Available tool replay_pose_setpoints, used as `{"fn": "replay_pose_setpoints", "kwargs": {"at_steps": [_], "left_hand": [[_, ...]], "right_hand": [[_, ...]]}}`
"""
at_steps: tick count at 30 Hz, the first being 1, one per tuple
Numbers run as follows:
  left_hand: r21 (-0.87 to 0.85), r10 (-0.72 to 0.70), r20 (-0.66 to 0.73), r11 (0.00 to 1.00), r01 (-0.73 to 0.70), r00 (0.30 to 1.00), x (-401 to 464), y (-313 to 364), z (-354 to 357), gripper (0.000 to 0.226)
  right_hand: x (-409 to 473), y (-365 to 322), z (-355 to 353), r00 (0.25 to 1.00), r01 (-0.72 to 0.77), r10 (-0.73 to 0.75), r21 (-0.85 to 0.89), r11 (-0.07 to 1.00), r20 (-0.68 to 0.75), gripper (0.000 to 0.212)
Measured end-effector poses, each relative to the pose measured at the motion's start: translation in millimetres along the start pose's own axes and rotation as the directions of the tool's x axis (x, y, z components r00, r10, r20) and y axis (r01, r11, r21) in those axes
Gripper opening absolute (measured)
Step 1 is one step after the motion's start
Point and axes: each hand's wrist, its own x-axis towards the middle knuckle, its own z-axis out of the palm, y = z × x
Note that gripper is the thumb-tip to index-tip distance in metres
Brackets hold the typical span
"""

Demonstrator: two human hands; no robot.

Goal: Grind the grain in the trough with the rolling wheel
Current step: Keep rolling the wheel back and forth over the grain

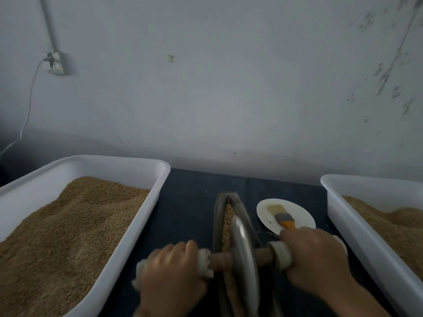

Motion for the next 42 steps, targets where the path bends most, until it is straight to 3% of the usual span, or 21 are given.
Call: {"fn": "replay_pose_setpoints", "kwargs": {"at_steps": [3, 5, 8, 10, 12, 14, 16, 18, 21, 23, 27, 29, 32, 34, 38, 40, 42], "left_hand": [[0.054, -0.072, 0.225, 0.997, 0.061, 0.972, 47, -14, 2, 0.018], [-0.002, -0.065, 0.335, 0.998, 0.069, 0.940, 76, -19, 2, 0.021], [-0.033, -0.098, 0.596, 0.989, 0.147, 0.797, 113, -15, -8, 0.014], [0.023, -0.109, 0.678, 0.992, 0.127, 0.727, 123, -8, -17, 0.012], [0.070, -0.095, 0.635, 0.995, 0.066, 0.767, 123, 1, -20, 0.020], [0.113, -0.061, 0.494, 0.994, 0.005, 0.867, 111, 7, -19, 0.032], [0.105, -0.048, 0.346, 0.994, 0.012, 0.937, 86, 8, -16, 0.035], [0.111, -0.012, 0.141, 0.994, -0.004, 0.990, 48, 7, -12, 0.025], [0.044, 0.042, -0.101, 0.998, -0.038, 0.994, -8, 9, -5, 0.027], [0.100, 0.068, -0.204, 0.994, -0.049, 0.976, -25, 11, 0, 0.026], [0.077, 0.145, -0.204, 0.988, -0.132, 0.968, -11, 7, -1, 0.031], [0.007, 0.134, -0.078, 0.991, -0.134, 0.988, 6, 5, -5, 0.033], [0.096, 0.015, 0.151, 0.995, -0.030, 0.988, 43, -4, -8, 0.018], [0.051, -0.041, 0.306, 0.998, 0.026, 0.951, 64, -10, -4, 0.019], [-0.052, -0.130, 0.514, 0.982, 0.183, 0.848, 89, -16, 2, 0.019], [-0.038, -0.150, 0.506, 0.980, 0.195, 0.849, 91, -14, 0, 0.020], [-0.019, -0.140, 0.431, 0.986, 0.163, 0.891, 82, -10, -5, 0.021]], "right_hand": [[38, 13, 11, 0.929, -0.142, 0.141, -0.021, 0.990, 0.341, 0.011], [66, 24, 21, 0.866, -0.181, 0.142, 0.035, 0.983, 0.479, 0.007], [94, 39, 28, 0.649, -0.345, 0.094, 0.182, 0.921, 0.755, 0.019], [95, 46, 31, 0.541, -0.442, 0.045, 0.238, 0.865, 0.840, 0.027], [85, 47, 34, 0.570, -0.472, 0.060, 0.267, 0.840, 0.820, 0.029], [63, 40, 34, 0.688, -0.438, 0.139, 0.256, 0.862, 0.712, 0.020], [35, 23, 30, 0.846, -0.351, 0.232, 0.174, 0.920, 0.480, 0.012], [8, 3, 22, 0.946, -0.259, 0.247, 0.034, 0.965, 0.209, 0.019], [-27, -7, 16, 0.981, -0.065, 0.079, 0.084, 0.994, -0.176, 0.044], [-40, -7, 16, 0.955, 0.045, -0.024, 0.064, 0.997, -0.296, 0.049], [-38, -6, 14, 0.987, -0.051, 0.058, 0.052, 0.997, -0.152, 0.047], [-22, -5, 15, 0.991, -0.133, 0.133, 0.044, 0.990, 0.014, 0.044], [13, 9, 17, 0.950, -0.211, 0.197, 0.031, 0.977, 0.243, 0.019], [42, 19, 19, 0.919, -0.188, 0.150, 0.072, 0.979, 0.364, 0.006], [84, 28, 17, 0.807, -0.169, 0.087, 0.087, 0.982, 0.584, 0.008], [83, 29, 20, 0.846, -0.161, 0.093, 0.085, 0.983, 0.524, 0.009], [60, 20, 25, 0.959, -0.145, 0.129, 0.046, 0.988, 0.252, 0.011]]}}
